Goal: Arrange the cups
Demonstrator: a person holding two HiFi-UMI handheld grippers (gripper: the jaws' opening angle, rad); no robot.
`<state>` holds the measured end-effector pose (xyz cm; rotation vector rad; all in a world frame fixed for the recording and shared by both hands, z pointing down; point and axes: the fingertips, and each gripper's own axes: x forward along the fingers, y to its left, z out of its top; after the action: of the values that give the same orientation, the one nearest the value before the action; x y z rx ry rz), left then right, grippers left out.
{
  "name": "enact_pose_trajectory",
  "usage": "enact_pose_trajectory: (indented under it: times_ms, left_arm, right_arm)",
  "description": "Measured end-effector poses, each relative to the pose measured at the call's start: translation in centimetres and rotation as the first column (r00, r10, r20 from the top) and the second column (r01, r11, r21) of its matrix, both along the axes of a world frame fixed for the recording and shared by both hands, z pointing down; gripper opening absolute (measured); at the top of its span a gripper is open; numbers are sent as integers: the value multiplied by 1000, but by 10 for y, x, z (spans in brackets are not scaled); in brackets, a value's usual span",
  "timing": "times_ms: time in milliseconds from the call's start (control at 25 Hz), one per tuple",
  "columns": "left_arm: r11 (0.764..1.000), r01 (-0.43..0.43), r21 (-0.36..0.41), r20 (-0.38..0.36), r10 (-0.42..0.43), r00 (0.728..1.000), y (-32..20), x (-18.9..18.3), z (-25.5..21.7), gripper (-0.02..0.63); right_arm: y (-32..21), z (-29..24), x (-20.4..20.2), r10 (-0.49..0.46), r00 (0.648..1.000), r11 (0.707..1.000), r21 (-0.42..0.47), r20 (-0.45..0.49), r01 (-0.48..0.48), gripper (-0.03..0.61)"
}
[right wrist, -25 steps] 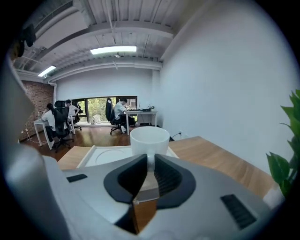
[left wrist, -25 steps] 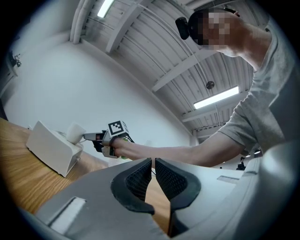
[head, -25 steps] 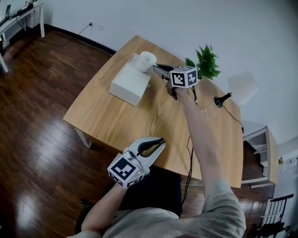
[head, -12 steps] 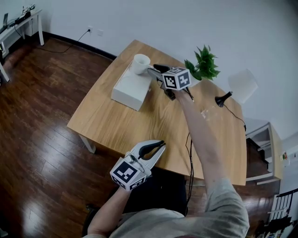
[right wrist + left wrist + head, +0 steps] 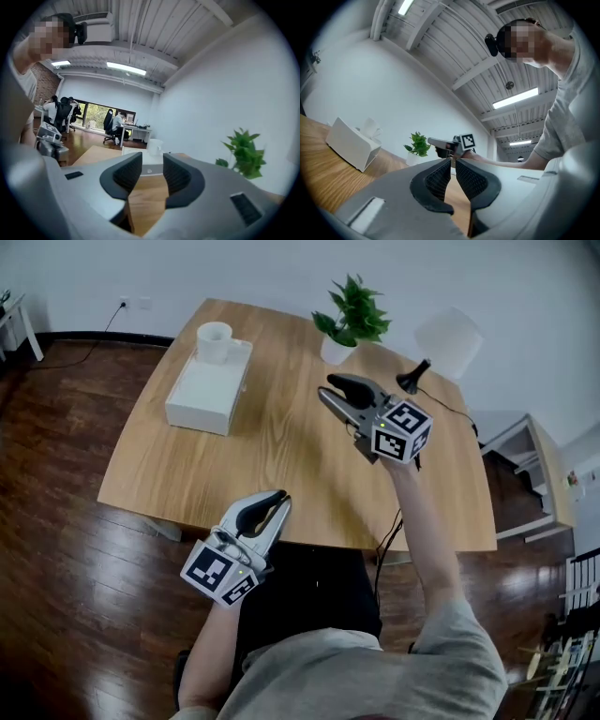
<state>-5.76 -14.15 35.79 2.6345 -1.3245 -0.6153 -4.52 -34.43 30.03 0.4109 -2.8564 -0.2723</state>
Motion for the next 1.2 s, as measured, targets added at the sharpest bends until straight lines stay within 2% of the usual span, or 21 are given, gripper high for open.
enact_pose_trajectory:
  times_ms: [120,200,280,400,480,560,640,680,760,880,1000,1080,1200]
  left_arm:
    - [1000,-24,-16,-44,23,999,0,5,1,21]
    - [999,-34,-21,-65,32,997,-1,7,1,21]
    - [999,-39,-25,-77,37,996,-2,9,1,21]
    - [998,-56,-32,-97,53,994,-6,17,3,21]
    - [997,-70,-34,-105,66,992,-9,21,4,21]
    - [996,-77,-35,-103,73,992,-9,25,6,21]
    - [996,-83,-35,-99,79,992,-9,29,7,21]
    - [996,-84,-35,-98,81,992,-10,30,7,21]
    - [996,-85,-36,-98,81,992,-10,31,7,21]
    - [996,-83,-35,-91,79,993,-8,34,8,21]
    - [995,-87,-37,-69,85,994,-7,35,7,21]
    - [996,-87,-37,-64,85,994,-6,37,7,21]
    - [996,-80,-28,-66,78,995,-7,36,4,21]
  right_arm:
    - [1,-5,96,134,990,991,17,43,-135,140]
    - [-7,-3,157,247,966,969,-2,82,-247,181]
    - [-17,12,209,335,938,942,-36,86,-333,183]
    - [-32,45,266,423,905,905,-83,47,-418,183]
    - [-45,68,289,459,888,883,-117,24,-454,179]
    - [-63,88,303,483,875,864,-160,5,-477,179]
    - [-91,100,314,529,849,832,-195,-5,-519,172]
    - [-108,103,318,558,830,811,-202,-16,-550,139]
    - [-142,111,320,602,795,776,-180,-74,-605,138]
    - [-183,123,306,616,769,753,-160,-171,-638,138]
    - [-208,142,289,600,758,754,-138,-255,-642,138]
    - [-211,153,278,562,772,776,-132,-298,-616,137]
    - [-200,159,264,485,815,822,-150,-318,-549,103]
